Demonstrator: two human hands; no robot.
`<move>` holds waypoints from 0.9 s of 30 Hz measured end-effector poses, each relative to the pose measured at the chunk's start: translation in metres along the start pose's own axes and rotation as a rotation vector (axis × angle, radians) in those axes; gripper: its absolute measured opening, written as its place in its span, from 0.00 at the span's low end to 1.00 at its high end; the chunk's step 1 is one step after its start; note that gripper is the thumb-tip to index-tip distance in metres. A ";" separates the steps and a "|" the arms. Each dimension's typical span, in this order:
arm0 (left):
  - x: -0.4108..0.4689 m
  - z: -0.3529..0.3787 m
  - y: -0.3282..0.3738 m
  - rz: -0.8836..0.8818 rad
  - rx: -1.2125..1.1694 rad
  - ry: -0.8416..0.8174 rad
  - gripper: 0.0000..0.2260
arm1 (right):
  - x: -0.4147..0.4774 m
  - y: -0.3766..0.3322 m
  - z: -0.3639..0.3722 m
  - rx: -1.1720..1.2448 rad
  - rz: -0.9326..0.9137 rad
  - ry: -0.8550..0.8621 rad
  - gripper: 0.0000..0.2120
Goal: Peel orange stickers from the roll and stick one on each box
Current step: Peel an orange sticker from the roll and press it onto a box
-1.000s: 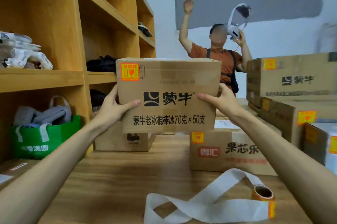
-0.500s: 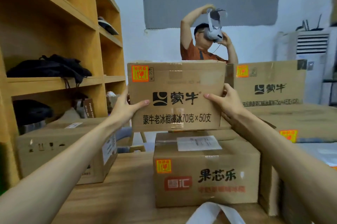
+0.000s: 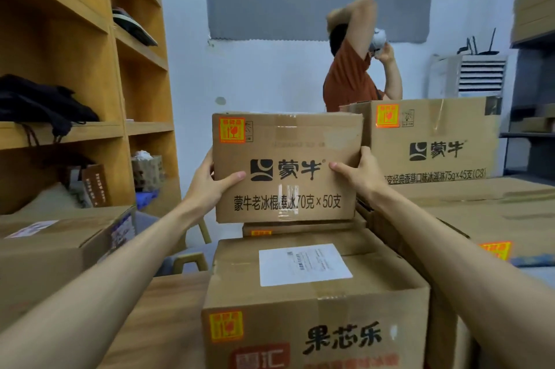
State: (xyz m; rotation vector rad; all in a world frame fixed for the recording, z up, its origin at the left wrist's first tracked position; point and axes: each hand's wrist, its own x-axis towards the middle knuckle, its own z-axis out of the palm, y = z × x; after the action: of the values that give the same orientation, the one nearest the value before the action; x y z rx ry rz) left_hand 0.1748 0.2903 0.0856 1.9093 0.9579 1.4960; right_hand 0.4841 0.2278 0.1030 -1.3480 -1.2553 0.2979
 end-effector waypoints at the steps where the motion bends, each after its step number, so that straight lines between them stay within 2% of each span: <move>1: 0.000 0.003 -0.006 -0.010 0.000 -0.002 0.31 | 0.000 0.003 0.001 -0.072 0.001 0.007 0.28; 6: -0.006 0.015 -0.021 -0.076 0.003 -0.016 0.32 | -0.012 0.011 0.005 -0.442 -0.115 0.127 0.25; 12: 0.002 0.011 -0.018 -0.086 0.021 -0.056 0.35 | -0.011 0.006 0.001 -0.463 -0.087 0.167 0.24; 17: 0.005 0.027 -0.017 -0.087 0.028 -0.075 0.36 | -0.013 0.008 -0.003 -0.590 -0.078 0.239 0.22; 27: 0.015 0.028 -0.011 -0.149 0.085 -0.116 0.36 | -0.024 0.011 0.002 -0.653 -0.068 0.187 0.16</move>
State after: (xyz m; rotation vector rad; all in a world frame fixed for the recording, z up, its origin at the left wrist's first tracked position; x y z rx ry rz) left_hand 0.2017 0.3090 0.0794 1.9152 1.0997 1.2644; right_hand 0.4789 0.2133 0.0813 -1.8249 -1.2855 -0.3129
